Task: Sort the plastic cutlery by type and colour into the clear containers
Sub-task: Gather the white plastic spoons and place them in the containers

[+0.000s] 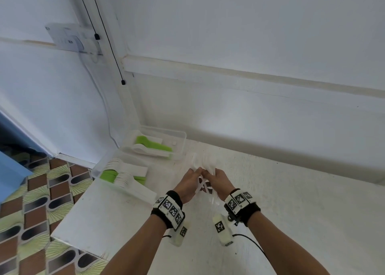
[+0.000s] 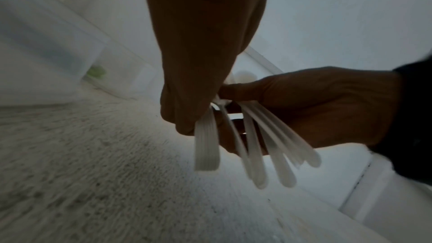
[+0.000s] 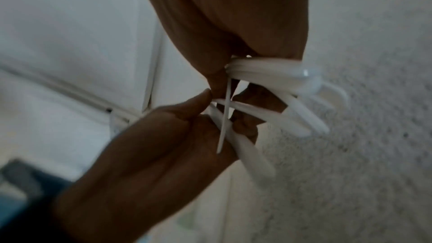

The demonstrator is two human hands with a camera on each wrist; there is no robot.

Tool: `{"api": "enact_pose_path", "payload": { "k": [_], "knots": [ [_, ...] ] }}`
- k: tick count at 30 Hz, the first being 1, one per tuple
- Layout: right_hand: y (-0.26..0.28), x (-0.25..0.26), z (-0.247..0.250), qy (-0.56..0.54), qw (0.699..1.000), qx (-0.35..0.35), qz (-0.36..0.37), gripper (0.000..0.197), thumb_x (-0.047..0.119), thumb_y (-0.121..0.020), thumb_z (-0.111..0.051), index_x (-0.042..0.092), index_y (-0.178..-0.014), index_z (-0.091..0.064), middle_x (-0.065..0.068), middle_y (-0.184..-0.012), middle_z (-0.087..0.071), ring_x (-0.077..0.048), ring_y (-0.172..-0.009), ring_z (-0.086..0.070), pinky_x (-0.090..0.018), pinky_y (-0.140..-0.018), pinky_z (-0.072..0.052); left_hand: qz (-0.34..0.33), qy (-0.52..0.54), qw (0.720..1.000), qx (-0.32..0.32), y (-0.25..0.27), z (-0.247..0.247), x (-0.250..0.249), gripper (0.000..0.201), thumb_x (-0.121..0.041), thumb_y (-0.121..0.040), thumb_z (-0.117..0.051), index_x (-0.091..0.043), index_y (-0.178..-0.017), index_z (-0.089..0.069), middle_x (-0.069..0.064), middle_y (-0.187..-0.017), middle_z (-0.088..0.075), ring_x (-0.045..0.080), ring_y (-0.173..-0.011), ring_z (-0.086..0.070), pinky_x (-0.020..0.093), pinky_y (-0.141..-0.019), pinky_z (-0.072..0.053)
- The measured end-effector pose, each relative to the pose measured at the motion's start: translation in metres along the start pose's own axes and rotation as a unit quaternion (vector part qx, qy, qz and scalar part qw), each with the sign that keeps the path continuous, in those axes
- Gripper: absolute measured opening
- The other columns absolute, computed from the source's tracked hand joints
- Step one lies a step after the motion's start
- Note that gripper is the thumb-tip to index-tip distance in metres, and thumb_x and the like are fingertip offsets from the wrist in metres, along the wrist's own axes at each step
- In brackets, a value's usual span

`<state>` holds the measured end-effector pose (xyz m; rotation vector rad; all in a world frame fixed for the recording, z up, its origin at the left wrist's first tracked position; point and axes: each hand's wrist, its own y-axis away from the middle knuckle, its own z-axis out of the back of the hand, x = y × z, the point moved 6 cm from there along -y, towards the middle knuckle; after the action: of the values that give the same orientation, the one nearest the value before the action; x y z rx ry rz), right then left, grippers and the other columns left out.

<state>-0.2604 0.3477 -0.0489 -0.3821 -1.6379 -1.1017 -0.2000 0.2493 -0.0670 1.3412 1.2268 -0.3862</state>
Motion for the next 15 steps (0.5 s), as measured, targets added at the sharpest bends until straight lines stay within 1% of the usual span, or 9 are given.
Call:
{"api": "enact_pose_path", "payload": {
  "k": [2,3,4,5,7,8,10,12,15],
  "knots": [
    [-0.003,0.002,0.000,0.130,0.991,-0.028,0.016,0.039,0.042,-0.099,-0.060,0.007,-0.114,-0.067,-0.016,-0.111,-0.072,-0.029,-0.093,-0.069,-0.045,-0.081,-0.062,0.005,0.020,1.000,-0.022,0.001,0.000,0.001,0.042,-0.033,-0.106,-0.045,0.001,-0.128,-0.053,0.024,-0.123,-0.065,0.032,-0.102,-0.069,0.039,-0.076,-0.058],
    [-0.003,0.005,-0.001,0.192,0.980,-0.037,0.028,0.044,0.047,-0.099,-0.057,0.007,-0.117,-0.065,-0.013,-0.115,-0.071,-0.029,-0.100,-0.068,-0.043,-0.087,-0.060,0.002,0.035,0.999,-0.040,0.003,0.001,-0.003,0.038,-0.029,-0.108,-0.042,0.003,-0.125,-0.054,0.021,-0.116,-0.067,0.029,-0.095,-0.070,0.035,-0.071,-0.057],
    [-0.002,0.009,-0.001,0.227,0.972,-0.042,0.044,0.043,0.047,-0.100,-0.054,0.007,-0.114,-0.062,-0.011,-0.114,-0.071,-0.029,-0.101,-0.068,-0.041,-0.086,-0.059,-0.001,0.043,0.998,-0.055,0.005,0.002,-0.008,0.035,-0.025,-0.109,-0.038,0.003,-0.122,-0.055,0.017,-0.108,-0.068,0.025,-0.087,-0.069,0.032,-0.063,-0.056],
    [-0.002,0.014,0.001,0.245,0.966,-0.053,0.065,0.034,0.044,-0.102,-0.052,0.011,-0.110,-0.057,-0.010,-0.109,-0.070,-0.028,-0.099,-0.068,-0.039,-0.081,-0.059,-0.008,0.047,0.996,-0.069,0.005,0.003,-0.013,0.033,-0.024,-0.110,-0.036,0.001,-0.122,-0.054,0.015,-0.107,-0.067,0.023,-0.083,-0.067,0.030,-0.058,-0.054],
    [-0.001,0.019,0.004,0.236,0.967,-0.055,0.083,0.018,0.038,-0.104,-0.050,0.021,-0.106,-0.050,-0.007,-0.099,-0.067,-0.025,-0.089,-0.067,-0.033,-0.068,-0.058,-0.025,0.013,0.996,-0.081,0.005,0.008,-0.020,0.028,-0.026,-0.110,-0.036,-0.006,-0.121,-0.050,0.009,-0.109,-0.063,0.020,-0.083,-0.063,0.032,-0.062,-0.050],
    [0.000,0.022,0.005,0.219,0.971,-0.048,0.085,0.017,0.037,-0.104,-0.051,0.020,-0.102,-0.052,-0.007,-0.095,-0.066,-0.022,-0.084,-0.067,-0.032,-0.065,-0.060,-0.032,-0.016,0.996,-0.079,0.006,0.010,-0.023,0.024,-0.028,-0.110,-0.036,-0.009,-0.118,-0.049,0.006,-0.106,-0.061,0.018,-0.079,-0.060,0.033,-0.067,-0.047],
    [0.000,0.021,0.006,0.184,0.980,-0.026,0.070,0.017,0.033,-0.104,-0.052,0.018,-0.097,-0.058,-0.008,-0.091,-0.068,-0.020,-0.078,-0.068,-0.033,-0.068,-0.063,-0.035,-0.059,0.996,-0.064,0.005,0.013,-0.022,0.019,-0.030,-0.108,-0.039,-0.013,-0.107,-0.047,0.004,-0.097,-0.054,0.014,-0.072,-0.051,0.034,-0.071,-0.044],
    [-0.005,0.017,0.009,0.163,0.985,-0.019,0.051,0.014,0.027,-0.102,-0.053,0.017,-0.104,-0.063,-0.013,-0.093,-0.073,-0.027,-0.077,-0.074,-0.037,-0.072,-0.063,-0.019,-0.064,0.997,-0.043,0.006,0.011,-0.015,0.016,-0.028,-0.107,-0.043,-0.014,-0.101,-0.046,0.003,-0.091,-0.049,0.013,-0.068,-0.046,0.031,-0.066,-0.044],
    [-0.012,0.011,0.009,0.101,0.994,-0.032,0.023,0.027,0.034,-0.097,-0.060,0.011,-0.105,-0.071,-0.018,-0.098,-0.075,-0.032,-0.083,-0.075,-0.047,-0.080,-0.063,0.000,-0.048,0.999,0.027,0.014,-0.002,-0.005,0.010,-0.019,-0.105,-0.049,-0.011,-0.107,-0.053,0.003,-0.089,-0.053,0.013,-0.069,-0.047,0.027,-0.060,-0.042]
  ]
}}
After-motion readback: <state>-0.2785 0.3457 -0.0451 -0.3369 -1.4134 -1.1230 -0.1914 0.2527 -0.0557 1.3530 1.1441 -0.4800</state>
